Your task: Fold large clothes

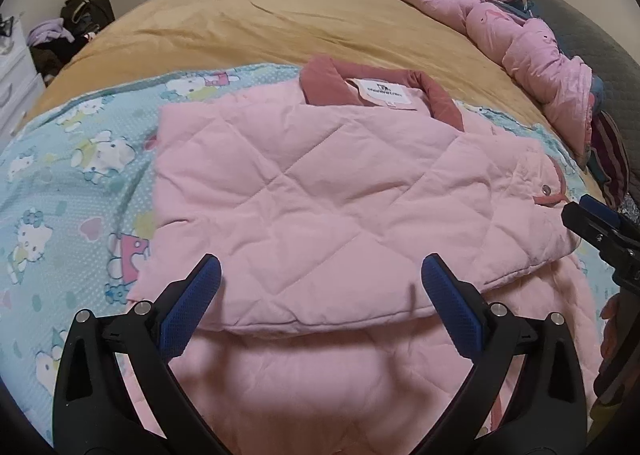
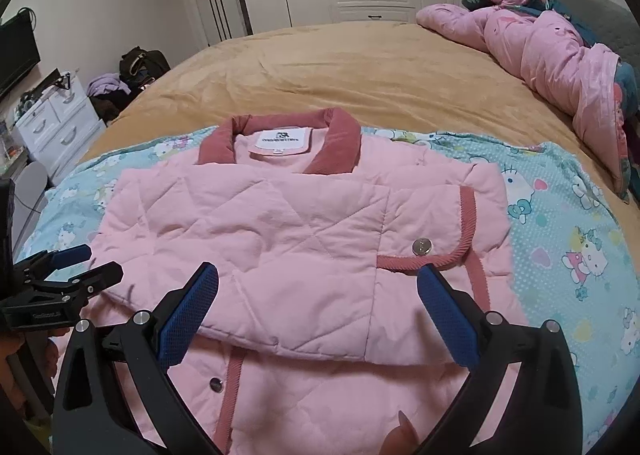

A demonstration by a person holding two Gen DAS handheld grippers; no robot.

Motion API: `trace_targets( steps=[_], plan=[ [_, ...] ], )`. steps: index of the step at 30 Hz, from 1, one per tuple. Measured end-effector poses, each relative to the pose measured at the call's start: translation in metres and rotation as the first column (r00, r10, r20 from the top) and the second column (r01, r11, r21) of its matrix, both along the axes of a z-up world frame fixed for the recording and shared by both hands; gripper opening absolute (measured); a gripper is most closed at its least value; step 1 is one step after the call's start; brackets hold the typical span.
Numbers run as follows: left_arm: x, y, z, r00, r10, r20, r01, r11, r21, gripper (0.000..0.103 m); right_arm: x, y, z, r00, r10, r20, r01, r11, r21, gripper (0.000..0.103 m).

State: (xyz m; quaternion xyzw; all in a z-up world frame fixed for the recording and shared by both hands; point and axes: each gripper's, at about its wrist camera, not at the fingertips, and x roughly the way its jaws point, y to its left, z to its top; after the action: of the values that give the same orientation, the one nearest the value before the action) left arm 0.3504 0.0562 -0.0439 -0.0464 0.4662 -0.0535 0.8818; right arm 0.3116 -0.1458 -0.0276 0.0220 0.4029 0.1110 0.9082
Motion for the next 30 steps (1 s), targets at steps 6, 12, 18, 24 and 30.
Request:
trace_targets(
  steps=[6,12,18,24,30],
  plan=[
    [-0.011,0.0,0.017,1.0,-0.002,0.027,0.002,1.0,-0.017,0.094,-0.014,0.0,0.015,0.999,0.005,0.033,-0.006,1.0,0.01,0.099],
    [-0.019,0.0,0.03,0.999,0.008,0.033,-0.008,1.0,-0.009,0.094,-0.026,-0.003,0.03,0.998,0.005,0.056,-0.006,1.0,0.014,0.099],
    [-0.032,0.0,0.047,0.998,0.006,0.055,-0.005,1.0,-0.018,0.094,-0.042,-0.003,0.053,0.996,0.013,0.092,-0.016,1.0,0.027,0.099],
    [-0.051,-0.004,0.076,0.994,-0.009,0.106,0.011,1.0,-0.019,0.094,-0.064,-0.003,0.084,0.989,0.023,0.145,-0.03,0.999,0.043,0.099],
    [-0.071,-0.005,0.104,0.988,-0.017,0.155,0.022,0.999,-0.028,0.094,-0.092,-0.002,0.112,0.978,0.03,0.207,-0.036,0.999,0.021,0.099]
  ],
)
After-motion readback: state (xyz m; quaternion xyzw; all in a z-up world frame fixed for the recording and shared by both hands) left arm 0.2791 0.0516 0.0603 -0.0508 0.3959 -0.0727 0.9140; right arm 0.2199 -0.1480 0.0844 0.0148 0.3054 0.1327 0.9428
